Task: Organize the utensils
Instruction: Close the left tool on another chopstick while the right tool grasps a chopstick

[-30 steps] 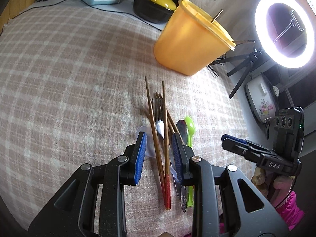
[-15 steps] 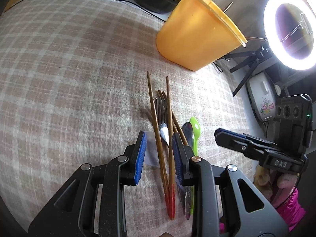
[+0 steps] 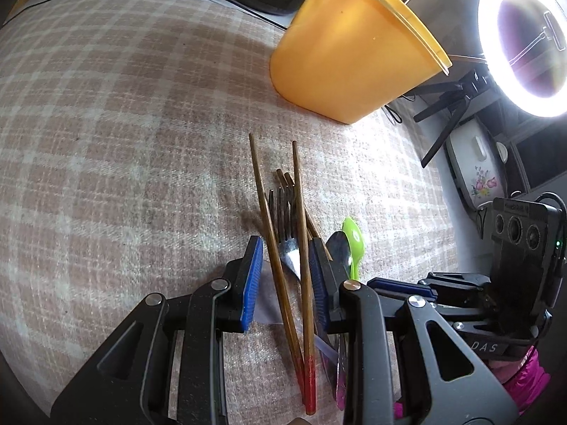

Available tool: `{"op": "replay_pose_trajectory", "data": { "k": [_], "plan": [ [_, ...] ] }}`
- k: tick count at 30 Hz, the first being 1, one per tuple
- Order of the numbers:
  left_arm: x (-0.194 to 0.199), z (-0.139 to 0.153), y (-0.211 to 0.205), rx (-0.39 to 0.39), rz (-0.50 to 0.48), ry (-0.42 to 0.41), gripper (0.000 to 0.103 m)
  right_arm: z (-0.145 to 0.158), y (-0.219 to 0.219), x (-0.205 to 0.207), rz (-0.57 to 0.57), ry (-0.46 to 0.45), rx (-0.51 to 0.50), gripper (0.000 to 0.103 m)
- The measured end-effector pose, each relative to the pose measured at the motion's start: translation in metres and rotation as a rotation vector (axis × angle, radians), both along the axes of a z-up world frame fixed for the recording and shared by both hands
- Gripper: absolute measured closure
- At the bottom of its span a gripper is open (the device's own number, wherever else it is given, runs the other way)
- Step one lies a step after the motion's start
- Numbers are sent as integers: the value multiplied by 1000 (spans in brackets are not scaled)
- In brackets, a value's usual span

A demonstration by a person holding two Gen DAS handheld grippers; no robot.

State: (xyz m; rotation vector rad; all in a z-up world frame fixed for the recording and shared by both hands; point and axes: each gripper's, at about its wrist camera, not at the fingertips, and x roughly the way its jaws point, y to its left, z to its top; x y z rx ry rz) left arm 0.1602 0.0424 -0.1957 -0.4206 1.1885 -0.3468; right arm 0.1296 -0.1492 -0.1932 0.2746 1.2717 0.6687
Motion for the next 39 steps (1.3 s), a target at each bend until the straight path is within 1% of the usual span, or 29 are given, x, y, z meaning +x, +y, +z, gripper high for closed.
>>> {"op": "replay_pose_trajectory", "data": {
  "k": [7,12,19,20,21,22,23,24,25,30,35,39],
  "plan": [
    [4,-4,1,15,0,3,77,-5,20,-2,35,-15,-88,96],
    [3,-6,6,-6,-8,5,77,-6,34,-4,69,-22,-126,96],
    [5,-10,5,23,-23,20,77,-9,52,8,103,-3,-171,96],
    [6,-11,5,25,-27,23,77,-13,46,10,110,-2,-172,96],
    [6,-12,5,25,-27,23,80,-14,47,11,115,-1,-174,96],
    [6,-13,5,21,-25,24,86,-15,51,13,120,2,-176,96],
    [8,-15,6,14,-22,31,94,-16,53,14,125,5,-178,96],
    [8,-17,7,3,-21,37,95,-17,56,15,131,6,-182,96],
    [9,-18,8,-9,-14,39,95,-17,57,17,137,6,-186,96],
    [7,-14,15,-19,-2,26,97,-18,75,21,147,-3,-208,98],
    [5,-8,28,-29,22,14,97,-17,66,21,116,-8,-186,98],
    [3,0,39,-35,52,-3,97,-11,55,21,81,-38,-187,98]
  ]
}}
